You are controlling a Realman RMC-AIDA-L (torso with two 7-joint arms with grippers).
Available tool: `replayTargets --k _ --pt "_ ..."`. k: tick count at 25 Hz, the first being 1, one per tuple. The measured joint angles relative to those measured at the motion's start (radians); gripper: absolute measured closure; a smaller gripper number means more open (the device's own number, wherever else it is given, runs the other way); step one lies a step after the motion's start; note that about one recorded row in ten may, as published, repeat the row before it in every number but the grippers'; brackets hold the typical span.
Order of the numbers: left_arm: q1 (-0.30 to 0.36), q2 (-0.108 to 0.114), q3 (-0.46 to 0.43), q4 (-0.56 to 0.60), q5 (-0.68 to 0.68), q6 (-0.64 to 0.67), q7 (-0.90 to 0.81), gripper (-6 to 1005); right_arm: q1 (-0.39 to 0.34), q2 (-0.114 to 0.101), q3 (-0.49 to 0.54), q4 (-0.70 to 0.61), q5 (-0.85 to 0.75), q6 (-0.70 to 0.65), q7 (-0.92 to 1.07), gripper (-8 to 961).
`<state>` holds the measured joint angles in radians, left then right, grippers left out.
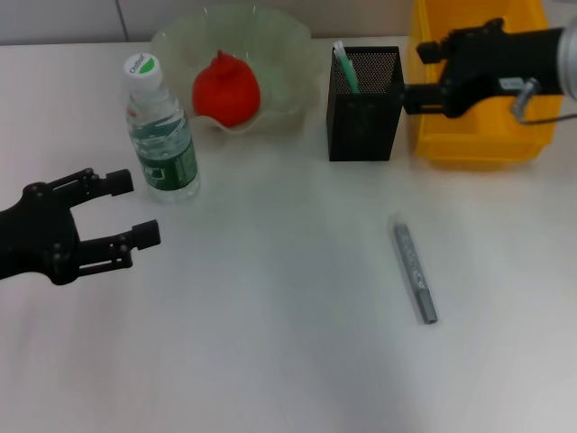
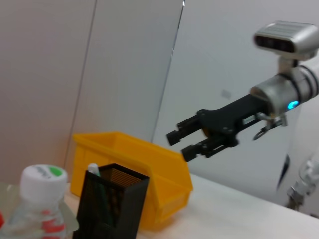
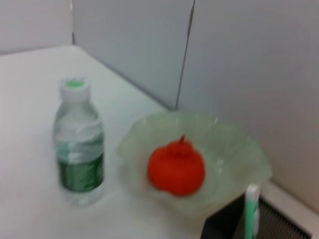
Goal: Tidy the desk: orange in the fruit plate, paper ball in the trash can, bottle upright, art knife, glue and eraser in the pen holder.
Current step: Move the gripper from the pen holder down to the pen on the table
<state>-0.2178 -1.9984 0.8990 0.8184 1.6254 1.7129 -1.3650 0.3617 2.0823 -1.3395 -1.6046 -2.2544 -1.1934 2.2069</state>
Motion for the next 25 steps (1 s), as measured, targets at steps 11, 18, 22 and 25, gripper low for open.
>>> replayTargets --k 11,18,22,25 --pt "-0.035 -0.029 0.001 0.092 0.064 0.004 -0.035 152 0.017 -0.001 -0.004 -0.210 -0.192 -0.371 0.373 332" --pt "-0.030 -0.023 0.000 0.081 0.064 0.007 0.022 152 0.231 0.001 -0.131 -0.094 -0.410 -0.578 0.651 333" --pt "-0.030 -0.023 0.000 0.081 0.064 0.007 0.022 152 0.291 0.002 -0.185 0.008 -0.417 -0.588 0.701 333" --pt "-0.020 -0.022 0.007 0.073 0.064 0.018 0.087 152 0.338 0.004 -0.234 0.106 -0.419 -0.563 0.737 334"
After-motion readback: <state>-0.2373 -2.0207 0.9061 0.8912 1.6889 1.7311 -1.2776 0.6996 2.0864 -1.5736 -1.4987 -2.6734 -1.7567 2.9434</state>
